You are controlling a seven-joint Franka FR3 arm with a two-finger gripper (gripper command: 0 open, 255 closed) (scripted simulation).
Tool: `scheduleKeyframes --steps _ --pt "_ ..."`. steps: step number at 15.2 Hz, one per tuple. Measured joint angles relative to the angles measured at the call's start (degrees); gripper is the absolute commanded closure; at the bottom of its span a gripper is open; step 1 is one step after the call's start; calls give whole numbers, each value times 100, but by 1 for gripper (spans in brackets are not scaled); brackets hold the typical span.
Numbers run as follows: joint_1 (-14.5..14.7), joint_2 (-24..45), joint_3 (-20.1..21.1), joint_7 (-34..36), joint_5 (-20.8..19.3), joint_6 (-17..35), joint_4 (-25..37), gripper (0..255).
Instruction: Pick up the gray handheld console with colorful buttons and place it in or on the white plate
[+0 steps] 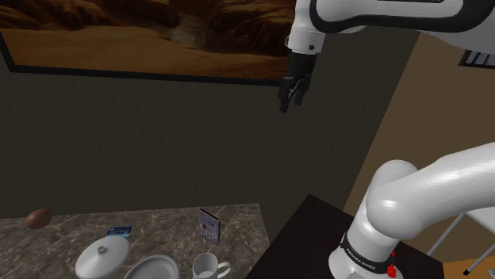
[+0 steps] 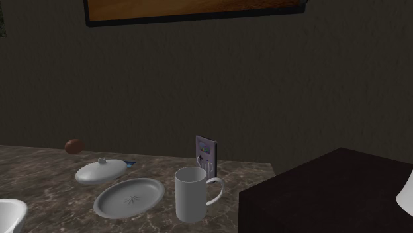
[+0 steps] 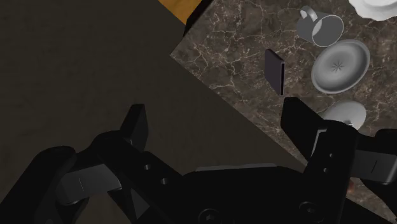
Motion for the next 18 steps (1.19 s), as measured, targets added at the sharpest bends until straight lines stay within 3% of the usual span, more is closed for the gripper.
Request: scheduleKeyframes --steps 4,11,18 --pt "45 -9 90 120 73 325 -348 0" --pt "227 248 418 518 324 1601 -1384 0" --pt "416 984 773 897 550 2977 -2029 0"
